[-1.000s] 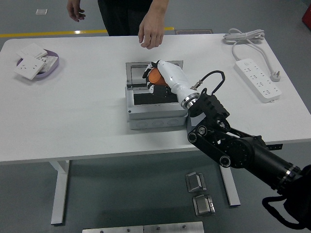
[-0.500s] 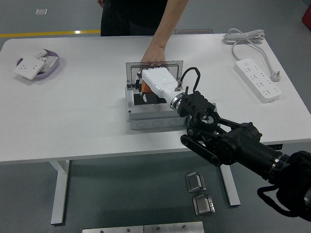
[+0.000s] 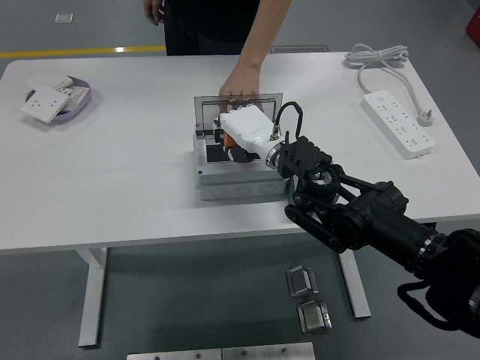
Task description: Pick up the cylinder from the cube,place it in the box,flap close box
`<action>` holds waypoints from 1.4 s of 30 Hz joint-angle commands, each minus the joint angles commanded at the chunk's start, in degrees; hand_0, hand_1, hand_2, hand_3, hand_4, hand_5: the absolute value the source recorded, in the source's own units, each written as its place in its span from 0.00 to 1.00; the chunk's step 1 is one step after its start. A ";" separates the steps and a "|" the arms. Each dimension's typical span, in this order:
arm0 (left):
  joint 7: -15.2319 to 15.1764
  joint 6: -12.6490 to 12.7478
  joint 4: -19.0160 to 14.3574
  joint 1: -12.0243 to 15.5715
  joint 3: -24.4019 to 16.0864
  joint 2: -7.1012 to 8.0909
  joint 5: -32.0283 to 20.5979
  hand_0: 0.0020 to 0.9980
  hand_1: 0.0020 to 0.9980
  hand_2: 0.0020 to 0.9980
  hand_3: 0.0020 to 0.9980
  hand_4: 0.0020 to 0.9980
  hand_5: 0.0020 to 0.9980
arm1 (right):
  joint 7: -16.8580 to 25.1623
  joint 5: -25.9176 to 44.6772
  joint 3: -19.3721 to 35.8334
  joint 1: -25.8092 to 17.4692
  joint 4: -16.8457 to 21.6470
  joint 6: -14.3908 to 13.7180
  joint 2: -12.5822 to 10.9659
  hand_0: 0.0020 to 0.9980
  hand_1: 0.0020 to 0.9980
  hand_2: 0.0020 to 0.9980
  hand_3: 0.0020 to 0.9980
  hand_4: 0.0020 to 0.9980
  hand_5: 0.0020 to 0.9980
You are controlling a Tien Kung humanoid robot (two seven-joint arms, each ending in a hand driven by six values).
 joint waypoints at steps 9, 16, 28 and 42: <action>-0.04 -0.06 0.00 -0.08 0.24 0.03 -0.19 0.60 0.62 0.61 0.62 0.68 0.31 | 0.16 0.30 -0.16 -0.07 -0.41 -0.14 0.00 0.76 0.69 0.69 0.71 0.75 0.33; -0.14 -0.14 0.00 -0.16 0.66 -0.06 -0.48 0.60 0.62 0.61 0.62 0.68 0.31 | 0.64 1.35 -0.09 -0.30 -0.50 -0.66 0.00 0.77 0.69 0.69 0.71 0.79 0.37; -0.08 -0.03 0.00 0.27 0.49 -0.40 -0.78 0.60 0.62 0.61 0.61 0.68 0.31 | 2.74 24.08 -0.09 -0.76 12.82 0.39 -7.21 0.77 0.68 0.68 0.71 0.80 0.37; 0.00 -0.12 0.00 -0.10 0.66 -0.02 -0.63 0.60 0.62 0.61 0.61 0.68 0.30 | 4.19 38.40 4.20 7.06 6.60 0.91 -8.52 0.70 0.64 0.65 0.69 0.78 0.38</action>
